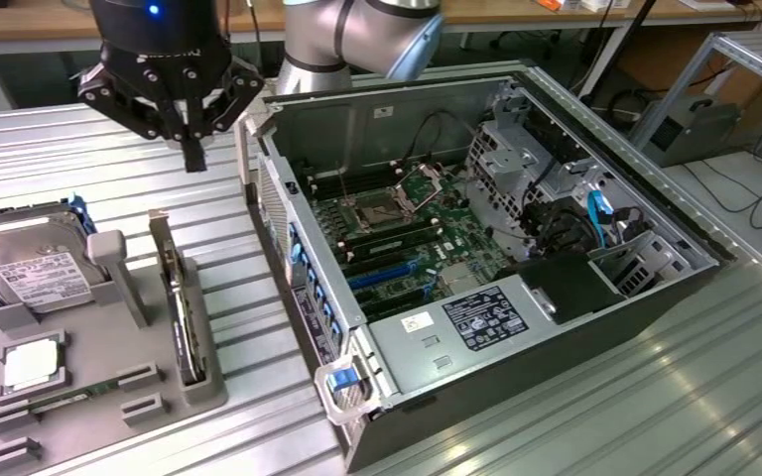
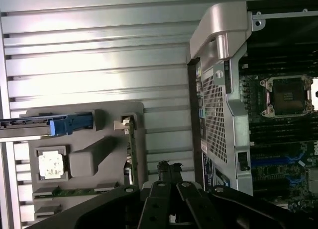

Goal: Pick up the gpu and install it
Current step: 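Reach for the gpu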

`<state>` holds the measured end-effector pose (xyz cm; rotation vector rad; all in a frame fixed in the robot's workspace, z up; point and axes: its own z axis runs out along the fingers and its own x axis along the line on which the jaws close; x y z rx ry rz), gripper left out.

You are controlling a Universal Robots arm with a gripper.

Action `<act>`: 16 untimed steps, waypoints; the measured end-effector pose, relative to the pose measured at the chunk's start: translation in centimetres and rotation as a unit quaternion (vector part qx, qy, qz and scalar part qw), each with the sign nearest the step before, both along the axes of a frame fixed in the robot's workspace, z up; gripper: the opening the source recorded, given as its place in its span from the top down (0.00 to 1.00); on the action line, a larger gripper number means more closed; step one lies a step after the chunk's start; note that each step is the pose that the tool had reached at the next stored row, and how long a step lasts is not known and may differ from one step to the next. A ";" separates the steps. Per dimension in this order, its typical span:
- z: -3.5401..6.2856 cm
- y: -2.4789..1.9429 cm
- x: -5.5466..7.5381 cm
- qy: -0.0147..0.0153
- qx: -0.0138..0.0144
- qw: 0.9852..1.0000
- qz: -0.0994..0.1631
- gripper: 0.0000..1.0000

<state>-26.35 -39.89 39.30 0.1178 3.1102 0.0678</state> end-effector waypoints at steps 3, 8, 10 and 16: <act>-0.01 0.00 -1.3 0.000 0.000 1.000 0.000 0.89; -0.05 0.00 -2.7 0.000 0.000 1.000 0.000 0.89; -0.06 0.00 -3.3 0.000 0.000 1.000 0.000 0.89; -0.08 0.00 -4.1 0.000 0.000 1.000 0.000 0.89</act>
